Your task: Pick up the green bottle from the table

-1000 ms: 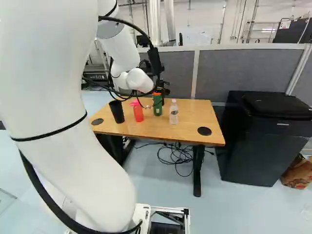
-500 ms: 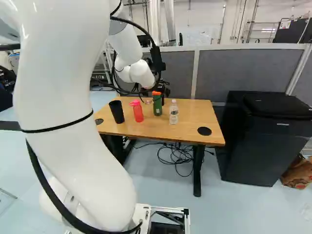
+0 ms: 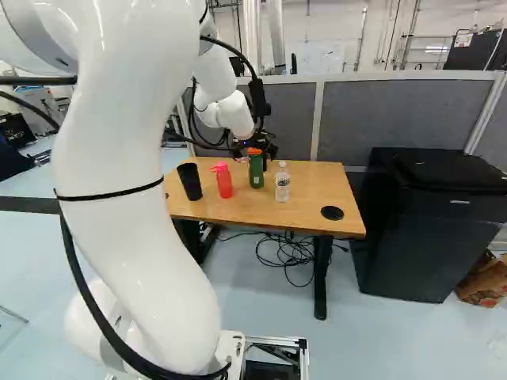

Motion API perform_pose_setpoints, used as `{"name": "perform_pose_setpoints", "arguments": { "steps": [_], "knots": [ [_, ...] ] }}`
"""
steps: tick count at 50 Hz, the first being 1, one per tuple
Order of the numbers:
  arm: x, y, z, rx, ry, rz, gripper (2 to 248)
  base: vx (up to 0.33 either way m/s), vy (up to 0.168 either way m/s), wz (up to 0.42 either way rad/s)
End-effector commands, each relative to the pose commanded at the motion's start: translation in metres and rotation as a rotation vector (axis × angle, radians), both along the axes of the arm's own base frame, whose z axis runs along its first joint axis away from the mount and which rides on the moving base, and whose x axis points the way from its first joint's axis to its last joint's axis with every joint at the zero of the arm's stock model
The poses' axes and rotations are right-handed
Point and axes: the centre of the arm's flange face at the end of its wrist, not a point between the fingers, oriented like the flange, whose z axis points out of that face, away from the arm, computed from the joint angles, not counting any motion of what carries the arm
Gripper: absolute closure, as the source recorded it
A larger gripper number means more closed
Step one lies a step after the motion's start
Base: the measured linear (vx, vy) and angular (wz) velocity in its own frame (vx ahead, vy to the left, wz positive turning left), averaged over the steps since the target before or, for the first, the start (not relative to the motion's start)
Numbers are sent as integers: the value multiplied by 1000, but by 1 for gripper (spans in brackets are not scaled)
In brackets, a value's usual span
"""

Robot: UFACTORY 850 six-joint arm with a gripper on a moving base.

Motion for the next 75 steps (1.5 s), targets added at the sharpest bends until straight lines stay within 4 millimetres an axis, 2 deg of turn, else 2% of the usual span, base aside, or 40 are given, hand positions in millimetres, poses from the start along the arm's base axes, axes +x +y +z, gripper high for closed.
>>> {"name": "perform_pose_setpoints", "arguments": {
  "steps": [13, 33, 53, 75],
  "knots": [
    [23, -2, -3, 1, 15, 0, 3, 0, 0, 0],
    [58, -2, -29, 4, 52, 5, 3, 0, 0, 0],
    [66, 7, -54, 6, 87, 20, 3, 0, 0, 0],
    [65, 14, -57, 6, 93, 31, 7, 0, 0, 0]
  ]
}}
